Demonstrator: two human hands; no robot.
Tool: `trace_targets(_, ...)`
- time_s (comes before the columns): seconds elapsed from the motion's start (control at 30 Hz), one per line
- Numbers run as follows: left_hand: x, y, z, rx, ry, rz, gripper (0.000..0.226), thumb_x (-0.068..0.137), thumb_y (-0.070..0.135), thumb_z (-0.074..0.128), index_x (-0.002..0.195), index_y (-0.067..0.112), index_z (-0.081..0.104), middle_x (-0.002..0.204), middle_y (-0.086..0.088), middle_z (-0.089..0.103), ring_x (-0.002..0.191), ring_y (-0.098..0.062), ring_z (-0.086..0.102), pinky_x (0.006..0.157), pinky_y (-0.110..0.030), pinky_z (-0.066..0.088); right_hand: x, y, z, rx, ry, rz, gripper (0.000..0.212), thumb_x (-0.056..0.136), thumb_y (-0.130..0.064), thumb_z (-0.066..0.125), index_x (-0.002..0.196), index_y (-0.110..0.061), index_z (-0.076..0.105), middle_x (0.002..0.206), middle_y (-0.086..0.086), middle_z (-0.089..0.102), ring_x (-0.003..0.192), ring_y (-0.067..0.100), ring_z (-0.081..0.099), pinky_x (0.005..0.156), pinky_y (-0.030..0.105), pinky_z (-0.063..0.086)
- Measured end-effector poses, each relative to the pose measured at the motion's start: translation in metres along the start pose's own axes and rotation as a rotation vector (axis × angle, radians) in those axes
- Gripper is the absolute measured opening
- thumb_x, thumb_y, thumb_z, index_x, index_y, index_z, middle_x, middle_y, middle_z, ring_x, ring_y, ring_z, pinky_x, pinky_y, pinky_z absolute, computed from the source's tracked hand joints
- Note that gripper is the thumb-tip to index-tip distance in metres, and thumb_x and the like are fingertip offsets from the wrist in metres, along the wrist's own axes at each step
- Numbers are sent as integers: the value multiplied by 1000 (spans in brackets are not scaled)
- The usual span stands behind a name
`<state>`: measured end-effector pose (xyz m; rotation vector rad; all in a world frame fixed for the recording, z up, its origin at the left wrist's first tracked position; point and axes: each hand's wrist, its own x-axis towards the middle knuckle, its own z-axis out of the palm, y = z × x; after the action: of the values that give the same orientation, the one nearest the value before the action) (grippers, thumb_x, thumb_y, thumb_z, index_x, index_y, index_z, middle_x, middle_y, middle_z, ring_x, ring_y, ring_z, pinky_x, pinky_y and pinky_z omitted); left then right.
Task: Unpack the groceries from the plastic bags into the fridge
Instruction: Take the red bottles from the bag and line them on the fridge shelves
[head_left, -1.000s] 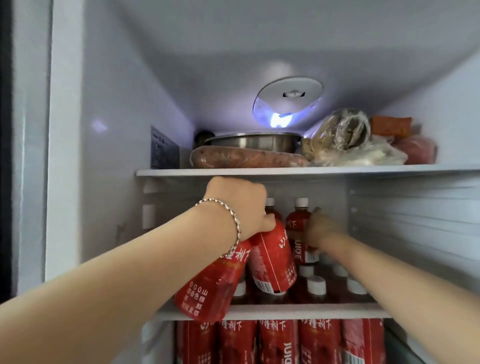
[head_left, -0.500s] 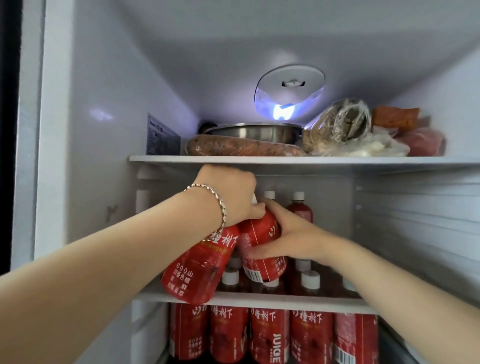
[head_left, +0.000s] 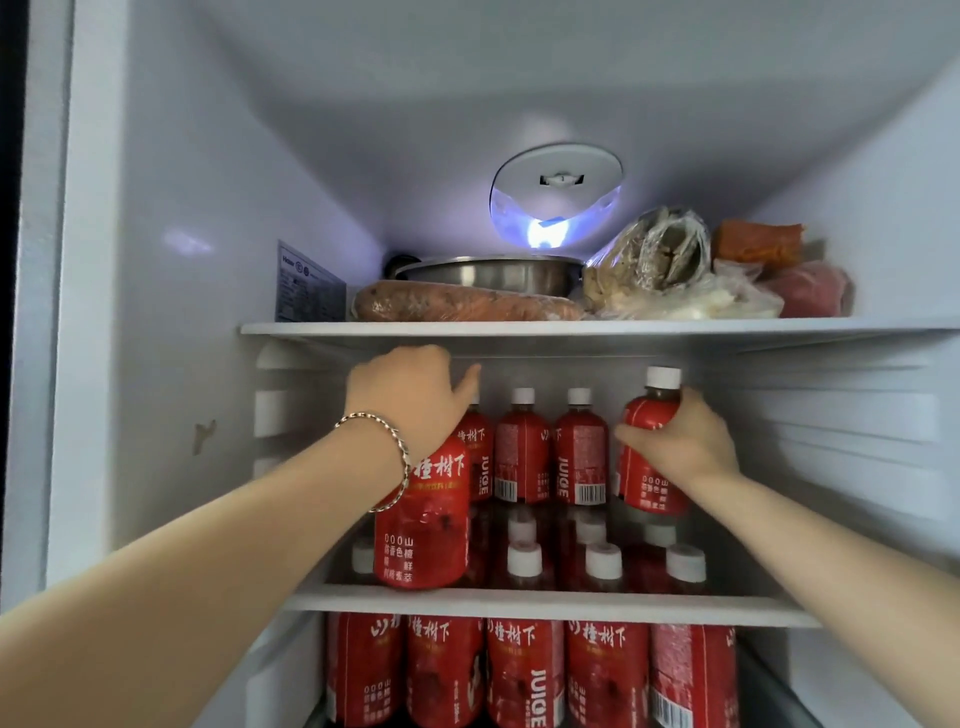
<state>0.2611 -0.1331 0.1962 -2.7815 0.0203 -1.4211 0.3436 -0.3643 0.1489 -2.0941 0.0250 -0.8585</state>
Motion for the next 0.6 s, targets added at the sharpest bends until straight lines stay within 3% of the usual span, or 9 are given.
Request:
trace_targets(0.13,-3,-1,3,16,-89,-30,49,91,61,32,83,20,56,92,-4,67,88,-24,62,67,-29,39,26,24,13,-119,-92,101,79,77,-42,74,136,-6,36,133,23,48,119,39,51,95,42,46)
trace_targets(0.27,-22,5,9,81,-61,33,51,87,65,33,118,27,49,119,1,53,107,-23,56,74,-30,42,44,24,26,-184,-182,105,83,87,-51,55,144,-3,18,143,26,33,128,39,41,103,44,40)
trace_targets(0.37,-32,7,16,132,-71,39,55,89,62,32,133,30,36,136,-1,31,122,-24,38,79,-33,45,52,13,36,-349,-283,218,105,83,-72,38,148,-6,-13,153,23,19,135,38,33,109,42,33)
trace_targets(0.43,-31,8,21,187,-96,14,55,90,61,31,135,28,34,140,-7,24,122,-27,36,78,-34,46,50,6,44,-411,-336,270,124,72,-82,43,144,-10,-28,156,20,14,137,38,31,111,43,32)
trace_targets(0.5,-28,7,25,254,-146,12,59,90,63,32,137,26,31,143,-13,19,122,-31,35,80,-34,46,44,2,52,-458,-311,280,138,61,-85,53,142,-13,-33,154,23,18,135,40,35,109,46,35)
trace_targets(0.6,-24,0,35,273,-278,-37,72,87,66,38,142,24,23,147,-24,12,128,-38,30,93,-38,43,37,4,63,-562,-262,258,141,58,-87,53,141,-12,-32,149,30,25,129,42,41,104,46,41)
